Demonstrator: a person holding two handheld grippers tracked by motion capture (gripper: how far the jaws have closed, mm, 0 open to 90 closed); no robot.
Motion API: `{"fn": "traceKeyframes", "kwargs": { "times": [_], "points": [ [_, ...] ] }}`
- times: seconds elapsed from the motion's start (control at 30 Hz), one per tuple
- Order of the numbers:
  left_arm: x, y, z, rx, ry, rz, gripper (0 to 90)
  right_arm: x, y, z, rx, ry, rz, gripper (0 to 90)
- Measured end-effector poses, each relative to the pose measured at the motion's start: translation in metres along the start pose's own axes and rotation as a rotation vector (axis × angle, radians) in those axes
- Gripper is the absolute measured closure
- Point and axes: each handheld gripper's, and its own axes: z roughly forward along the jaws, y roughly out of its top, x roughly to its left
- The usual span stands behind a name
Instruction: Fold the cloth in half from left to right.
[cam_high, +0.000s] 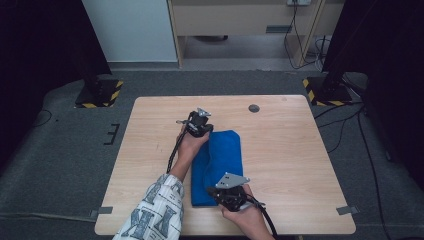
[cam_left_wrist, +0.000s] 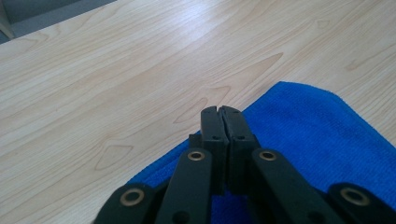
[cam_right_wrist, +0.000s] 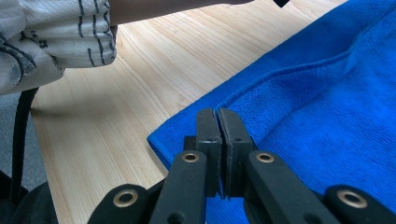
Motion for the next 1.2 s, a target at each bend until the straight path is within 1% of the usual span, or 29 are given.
{"fn": "traceKeyframes", "kwargs": {
  "times": [0.13,0.23,0.33,0.4,0.57,0.7,0.83,0.9,1.2],
  "points": [
    [-0.005,0.003,0.004,-0.005,-0.003,-0.005,88.3,-0.003,-0.002,-0.005,0.000,-0.014,0.005,88.1],
    [-0.012,0.005,0.010,-0.006,-0.006,-0.006,88.3,-0.006,-0.004,-0.009,-0.003,-0.020,0.007,88.1],
    [-0.019,0.007,0.013,-0.010,-0.001,0.005,88.3,-0.009,-0.007,-0.013,0.000,-0.027,0.010,88.1],
    [-0.023,0.008,0.015,-0.009,-0.006,0.008,88.2,-0.010,-0.008,-0.016,-0.002,-0.035,0.012,88.1],
    [-0.030,0.010,0.017,-0.016,-0.011,0.003,88.3,-0.012,-0.013,-0.021,-0.001,-0.047,0.016,88.1],
    [-0.037,0.013,0.016,-0.023,-0.017,0.016,88.3,-0.015,-0.013,-0.028,-0.015,-0.048,0.026,88.1],
    [-0.040,0.016,0.014,-0.033,-0.019,0.015,88.3,-0.017,-0.014,-0.034,-0.018,-0.057,0.021,88.1],
    [-0.042,0.018,0.015,-0.028,-0.022,0.021,88.2,-0.018,-0.015,-0.036,-0.015,-0.058,0.025,88.1],
    [-0.048,0.025,0.016,-0.038,-0.025,0.031,88.2,-0.020,-0.017,-0.041,-0.008,-0.056,0.024,88.1]
  ]
}}
